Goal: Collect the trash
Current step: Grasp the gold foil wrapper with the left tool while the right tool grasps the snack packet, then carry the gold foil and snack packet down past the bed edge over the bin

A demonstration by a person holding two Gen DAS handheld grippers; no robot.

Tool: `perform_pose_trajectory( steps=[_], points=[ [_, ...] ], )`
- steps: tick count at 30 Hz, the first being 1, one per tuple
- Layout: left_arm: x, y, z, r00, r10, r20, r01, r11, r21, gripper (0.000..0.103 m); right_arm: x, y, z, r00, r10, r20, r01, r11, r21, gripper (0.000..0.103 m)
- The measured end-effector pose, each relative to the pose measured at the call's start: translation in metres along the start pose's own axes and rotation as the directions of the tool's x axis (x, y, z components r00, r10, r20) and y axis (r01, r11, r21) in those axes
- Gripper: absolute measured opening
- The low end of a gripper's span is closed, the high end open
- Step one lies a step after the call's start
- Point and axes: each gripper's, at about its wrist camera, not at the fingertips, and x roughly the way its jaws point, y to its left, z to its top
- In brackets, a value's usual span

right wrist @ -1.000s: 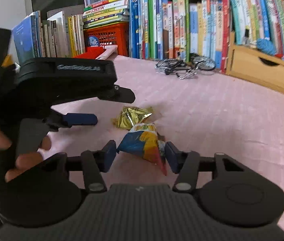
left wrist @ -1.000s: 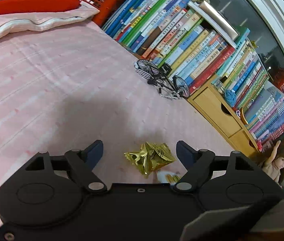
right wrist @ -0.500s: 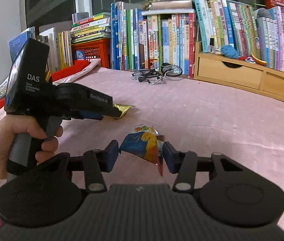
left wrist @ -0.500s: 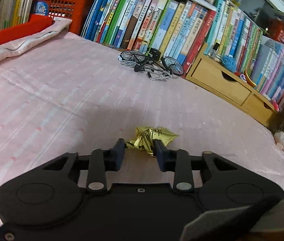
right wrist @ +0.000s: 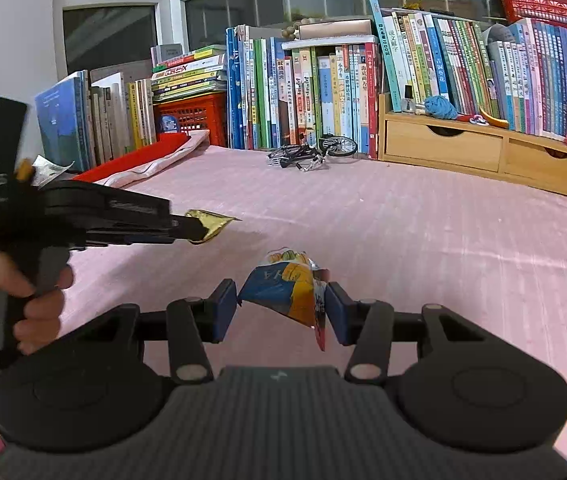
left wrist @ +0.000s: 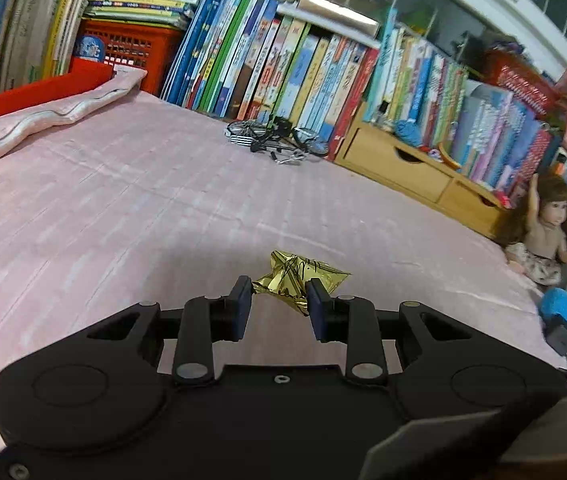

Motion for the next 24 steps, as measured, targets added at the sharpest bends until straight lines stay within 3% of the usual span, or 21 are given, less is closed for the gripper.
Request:
perform_pose_trajectory(
  steps=[10,20,24],
  points=[
    [-0.075,-0.019,-0.044,0.999,-0.022,0.047,0.019,0.997,0.074,0.028,-0.043,0.006,-0.027,1.000,0.003,0.019,-0.003,0.999,0.040,0.053],
    [-0.131,-0.033,-0.084,0.998,-0.046,0.037,0.038,0.983,0.178,0.028,-0.080,0.015,-0.056,0.999,-0.001,0.044,-0.002,0.998,0.070,0.053],
    [-0.148,-0.033,-0.100,0.998,-0.065,0.000,0.064,0.980,0.191,0.028,-0.095,0.022,-0.069,0.999,0.006,0.046,-0.010,0.997,0.074,0.053]
  ],
)
